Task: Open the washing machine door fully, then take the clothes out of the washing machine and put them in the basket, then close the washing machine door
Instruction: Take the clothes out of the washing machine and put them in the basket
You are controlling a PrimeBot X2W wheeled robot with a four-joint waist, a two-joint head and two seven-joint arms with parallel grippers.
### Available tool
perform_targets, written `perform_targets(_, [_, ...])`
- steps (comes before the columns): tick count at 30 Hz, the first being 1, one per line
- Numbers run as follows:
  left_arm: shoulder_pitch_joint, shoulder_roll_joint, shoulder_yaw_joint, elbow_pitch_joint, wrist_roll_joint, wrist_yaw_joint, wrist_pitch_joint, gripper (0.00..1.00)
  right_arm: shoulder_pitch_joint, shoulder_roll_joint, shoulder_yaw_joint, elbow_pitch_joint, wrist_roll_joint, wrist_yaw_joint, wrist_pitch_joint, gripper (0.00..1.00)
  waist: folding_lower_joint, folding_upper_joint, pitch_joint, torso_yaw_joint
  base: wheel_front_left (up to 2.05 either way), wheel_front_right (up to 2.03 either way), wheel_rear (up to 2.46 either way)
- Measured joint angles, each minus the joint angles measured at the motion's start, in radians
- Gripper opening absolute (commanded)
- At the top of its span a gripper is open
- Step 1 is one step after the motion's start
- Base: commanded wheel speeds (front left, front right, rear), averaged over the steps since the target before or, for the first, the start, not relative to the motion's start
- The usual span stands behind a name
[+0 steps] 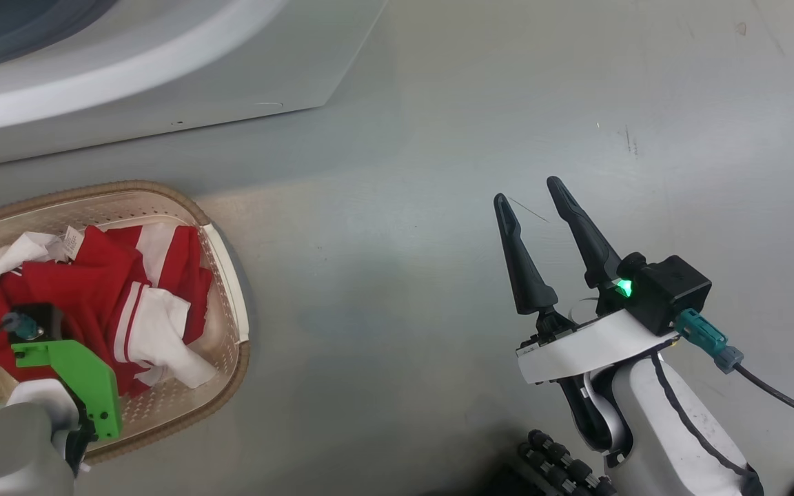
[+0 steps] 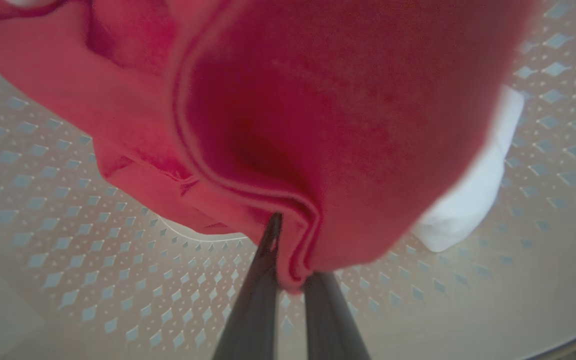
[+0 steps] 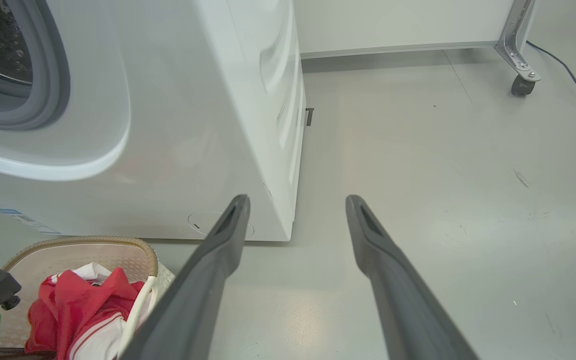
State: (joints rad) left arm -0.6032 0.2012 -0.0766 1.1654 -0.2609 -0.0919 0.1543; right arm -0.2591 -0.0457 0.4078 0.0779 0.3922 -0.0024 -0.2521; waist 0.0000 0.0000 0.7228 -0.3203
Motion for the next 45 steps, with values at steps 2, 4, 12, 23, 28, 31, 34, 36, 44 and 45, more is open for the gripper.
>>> perform_targets(2, [0.000,0.002,-0.003,0.006,0.001,0.000,0.000,0.00,0.000,0.000,0.000,0.000,0.000,0.000,0.000,1.00,0.0000,0.0000,0.000,0.001,0.00,0.00,0.00])
perform_targets(4, [0.000,0.003,-0.009,0.008,0.003,0.000,-0.002,0.00,-0.001,0.000,0.000,0.000,-0.002,0.000,0.000,1.00,0.0000,0.0000,-0.001,0.002,0.00,0.00,0.00])
perform_targets(12, [-0.001,0.005,-0.020,0.013,0.011,0.017,-0.034,1.00,-0.004,0.000,0.001,0.009,-0.008,0.001,0.000,1.00,0.0000,0.0000,-0.018,0.010,0.00,0.00,0.00])
perform_targets(23, [-0.001,0.004,-0.023,0.023,0.035,0.044,-0.097,1.00,-0.004,0.000,0.002,0.028,-0.008,0.001,0.000,1.00,0.0000,0.0000,-0.079,0.026,0.00,0.00,0.00])
perform_targets(28, [-0.001,-0.014,-0.018,0.019,0.026,0.044,-0.137,1.00,-0.004,0.000,-0.012,0.034,-0.008,0.010,0.000,1.00,0.0000,0.0000,-0.118,0.040,0.00,0.00,0.00])
perform_targets(31, [-0.001,-0.020,-0.016,0.015,0.023,0.043,-0.154,1.00,-0.005,0.000,-0.017,0.038,-0.007,0.010,0.000,1.00,0.0000,0.0000,-0.135,0.047,0.00,0.00,0.00])
perform_targets(34, [-0.001,-0.024,-0.013,0.006,0.016,0.033,-0.185,1.00,-0.005,0.000,-0.026,0.044,-0.007,0.010,0.000,1.00,0.0000,0.0000,-0.162,0.060,0.00,0.00,0.00])
perform_targets(36, [-0.001,-0.029,-0.010,-0.004,0.004,0.029,-0.211,1.00,-0.004,0.000,-0.034,0.049,-0.007,0.010,0.000,1.00,0.0000,0.0000,-0.181,0.068,0.00,0.00,0.00])
perform_targets(44, [-0.001,-0.070,-0.016,-0.057,-0.003,-0.002,-0.330,1.00,0.004,-0.001,-0.068,0.070,-0.006,0.012,0.000,1.00,0.0000,0.0000,-0.264,0.106,0.00,0.00,0.00])
perform_targets(45, [-0.001,-0.075,-0.018,-0.065,-0.003,-0.003,-0.345,1.00,0.005,-0.001,-0.074,0.072,-0.006,0.012,0.000,1.00,0.0000,0.0000,-0.275,0.111,0.00,0.00,0.00])
